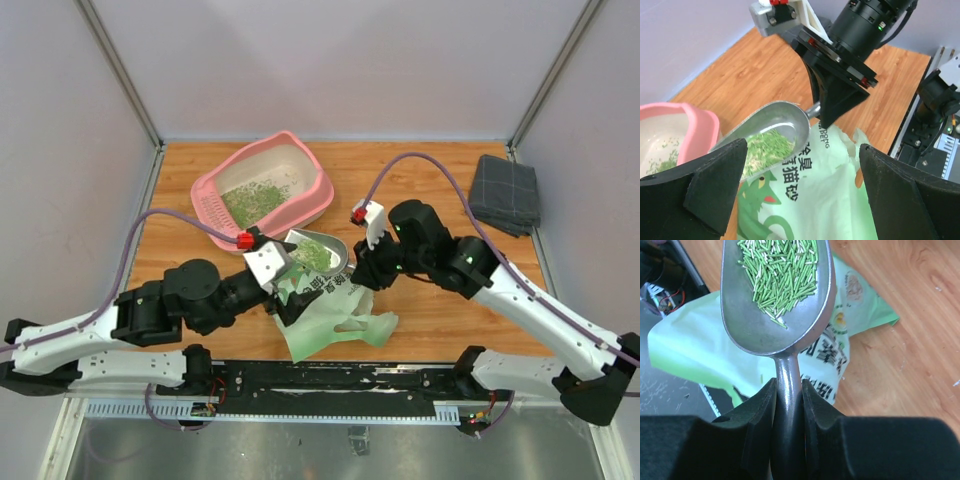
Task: Fill the litter box with clean litter
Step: Pour the cat litter into the litter box.
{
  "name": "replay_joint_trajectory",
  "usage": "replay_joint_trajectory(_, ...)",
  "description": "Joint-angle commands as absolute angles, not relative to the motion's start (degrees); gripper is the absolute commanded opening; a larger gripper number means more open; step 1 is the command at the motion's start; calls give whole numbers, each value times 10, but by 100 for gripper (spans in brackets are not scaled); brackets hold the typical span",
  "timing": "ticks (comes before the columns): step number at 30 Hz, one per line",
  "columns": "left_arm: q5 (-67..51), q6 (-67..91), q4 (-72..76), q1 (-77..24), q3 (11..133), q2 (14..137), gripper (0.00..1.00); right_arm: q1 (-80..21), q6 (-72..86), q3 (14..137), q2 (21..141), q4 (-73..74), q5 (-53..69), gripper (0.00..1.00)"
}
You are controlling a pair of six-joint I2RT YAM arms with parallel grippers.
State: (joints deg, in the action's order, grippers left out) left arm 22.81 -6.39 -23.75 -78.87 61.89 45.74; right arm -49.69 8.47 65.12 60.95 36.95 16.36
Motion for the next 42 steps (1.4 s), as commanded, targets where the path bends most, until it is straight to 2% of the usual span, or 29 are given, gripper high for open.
replay_joint_trajectory(1, 280, -24, -228, -787, 585, 404, 99, -470, 54, 735, 672, 377, 155, 1)
replay_joint_trajectory(9, 389, 36, -268, -787, 517, 313, 99, -430, 14, 905, 854, 429, 146, 1)
replay_joint_trajectory(21, 380, 59, -266, -787, 460, 184, 99, -395, -41, 1173, 1085, 520, 75, 1)
replay_joint_trajectory(27, 375, 54, -251, -787, 442, 148, 99, -396, -93, 1274, 1161, 530, 11, 1)
replay_joint_trajectory(42, 356, 67, -265, -787, 473, 89, 99, -429, -353, 1287, 1217, 457, -149, 1)
